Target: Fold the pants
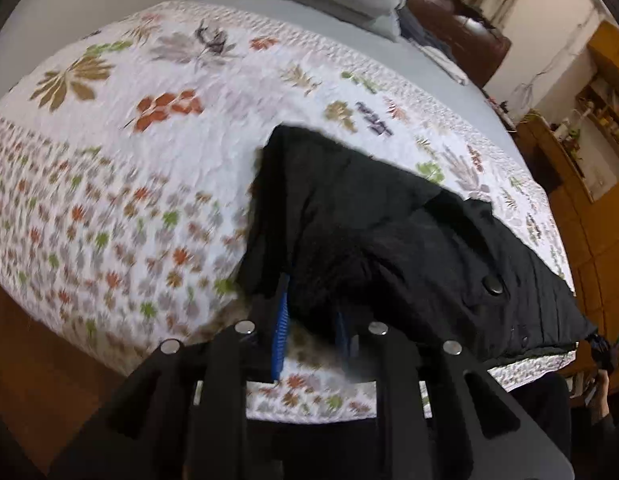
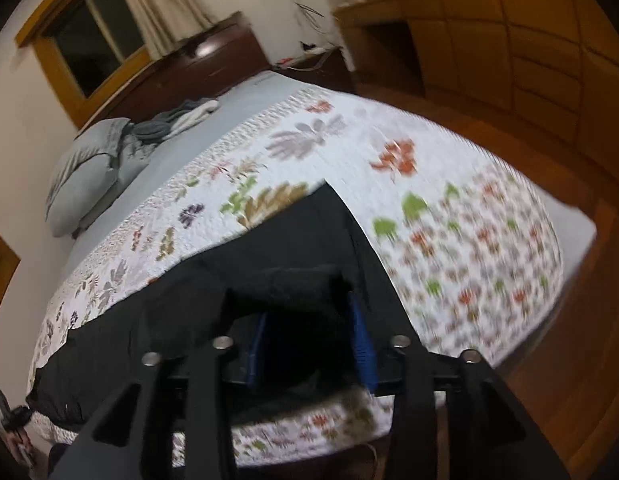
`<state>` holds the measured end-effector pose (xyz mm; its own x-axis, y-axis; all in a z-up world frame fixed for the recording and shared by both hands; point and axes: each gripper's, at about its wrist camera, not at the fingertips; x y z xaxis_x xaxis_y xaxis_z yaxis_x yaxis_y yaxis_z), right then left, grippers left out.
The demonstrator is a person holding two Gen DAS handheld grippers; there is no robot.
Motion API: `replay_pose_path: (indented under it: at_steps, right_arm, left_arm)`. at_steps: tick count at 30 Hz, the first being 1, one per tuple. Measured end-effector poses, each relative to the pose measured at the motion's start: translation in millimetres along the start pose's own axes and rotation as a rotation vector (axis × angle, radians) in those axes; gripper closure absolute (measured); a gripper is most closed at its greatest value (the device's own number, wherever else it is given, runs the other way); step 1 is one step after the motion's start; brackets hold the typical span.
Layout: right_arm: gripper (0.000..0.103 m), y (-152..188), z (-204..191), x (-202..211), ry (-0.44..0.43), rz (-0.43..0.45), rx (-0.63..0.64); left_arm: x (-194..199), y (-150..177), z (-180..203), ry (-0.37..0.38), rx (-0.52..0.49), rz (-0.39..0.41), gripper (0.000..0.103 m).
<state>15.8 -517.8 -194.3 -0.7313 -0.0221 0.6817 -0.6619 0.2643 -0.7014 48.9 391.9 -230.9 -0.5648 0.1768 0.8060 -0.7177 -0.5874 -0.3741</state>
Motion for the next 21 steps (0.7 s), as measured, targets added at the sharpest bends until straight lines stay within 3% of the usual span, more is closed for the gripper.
replay_pose_path:
  at_steps: [5,7,9,14,17,21]
  right_arm:
    - [0.055,13.6,14.3,3.6,-0.027,-0.014,-0.091]
    - [0.046,16.9,21.9,4.2,-0.062,-0.026,-0.160]
    - [0.043,23.5,31.7,4.0,-0.102,-0.034,-0.250]
    - [0.043,39.4,50.7,3.1,-0.233,-0.028,-0.456]
    - [0.043,46.2,53.2,4.2,-0.291,-0.012,-0.514]
    - [0.037,49.9,51.3,9.4,-0.362,0.030,-0.571]
  left_arm:
    - [5.9,8.5,-8.5,-0.036,0.000,-0.008,0.079]
    - [9.7,11.3,-9.2,-0.054,-0.001,0.000,0.064]
    - [14.4,13.0,-12.0,-0.062,0.018,0.013,0.055]
    - [27.2,16.3,-20.8,-0.095,0.076,0.050,0.045]
    - [41.3,18.7,-27.6,-0.079,0.136,0.084,0.042]
    - [63.3,26.4,-29.8,0.005,0.229,0.124,0.032]
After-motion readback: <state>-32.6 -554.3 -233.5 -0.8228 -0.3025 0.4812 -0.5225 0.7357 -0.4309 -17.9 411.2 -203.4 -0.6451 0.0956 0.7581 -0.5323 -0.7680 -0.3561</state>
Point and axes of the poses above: each gripper's, at about its wrist camera, not at the fingertips, and x roughly against the way its jaws point, z to its right, y to its underside, and after that the axes turned 15 degrees about x, right-handed
